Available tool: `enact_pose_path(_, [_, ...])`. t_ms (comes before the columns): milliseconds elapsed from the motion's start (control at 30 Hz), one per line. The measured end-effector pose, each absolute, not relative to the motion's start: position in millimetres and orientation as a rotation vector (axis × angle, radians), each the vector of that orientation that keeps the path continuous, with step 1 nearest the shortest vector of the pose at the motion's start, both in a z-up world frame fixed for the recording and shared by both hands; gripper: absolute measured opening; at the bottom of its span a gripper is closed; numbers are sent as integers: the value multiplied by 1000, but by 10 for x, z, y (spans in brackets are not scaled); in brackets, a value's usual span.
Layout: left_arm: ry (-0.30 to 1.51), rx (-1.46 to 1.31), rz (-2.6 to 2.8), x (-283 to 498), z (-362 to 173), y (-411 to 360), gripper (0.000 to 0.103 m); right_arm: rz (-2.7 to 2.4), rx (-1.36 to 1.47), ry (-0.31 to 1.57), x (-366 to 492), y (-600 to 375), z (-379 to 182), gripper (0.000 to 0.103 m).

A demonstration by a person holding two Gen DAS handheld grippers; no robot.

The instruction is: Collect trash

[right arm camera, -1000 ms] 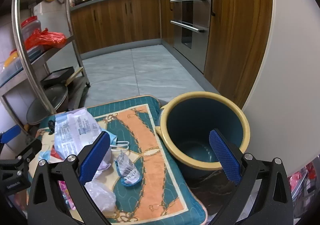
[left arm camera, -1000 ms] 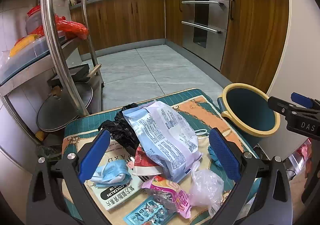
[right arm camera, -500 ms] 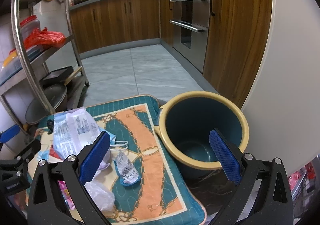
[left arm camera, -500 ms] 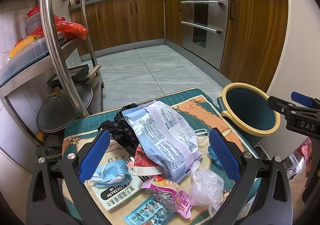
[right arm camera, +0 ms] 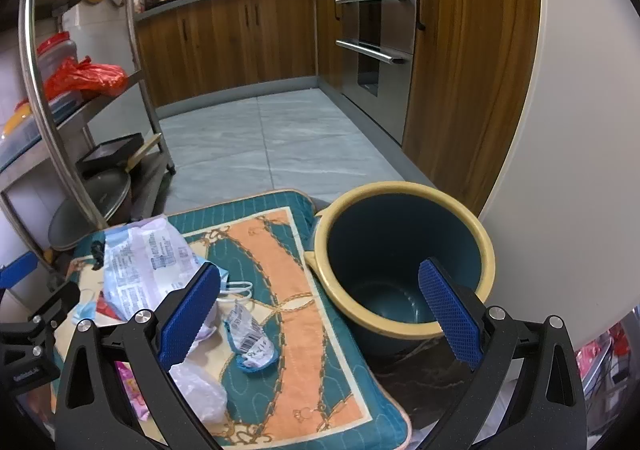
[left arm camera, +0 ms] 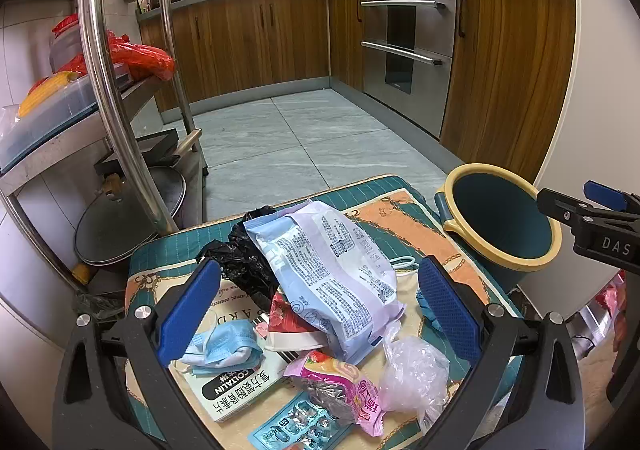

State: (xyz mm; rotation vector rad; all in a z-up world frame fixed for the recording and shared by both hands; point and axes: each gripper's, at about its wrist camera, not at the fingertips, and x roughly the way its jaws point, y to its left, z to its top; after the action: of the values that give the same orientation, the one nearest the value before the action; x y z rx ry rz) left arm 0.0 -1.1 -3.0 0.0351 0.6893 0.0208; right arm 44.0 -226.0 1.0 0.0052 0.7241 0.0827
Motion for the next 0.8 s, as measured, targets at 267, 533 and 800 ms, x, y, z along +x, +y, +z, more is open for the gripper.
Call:
enact_pose_path(267, [691,37,21,1,-34,-29,98,80,5,726,437,-2261,4,99])
enact_pose_path(533, [693,39,21,16,-35,-44,98,79,5,729,439,-2261,-6,99])
enact_pose_path(800, [698,42,21,9,-35,-30,98,76,8,734,444,-2270,-13,99])
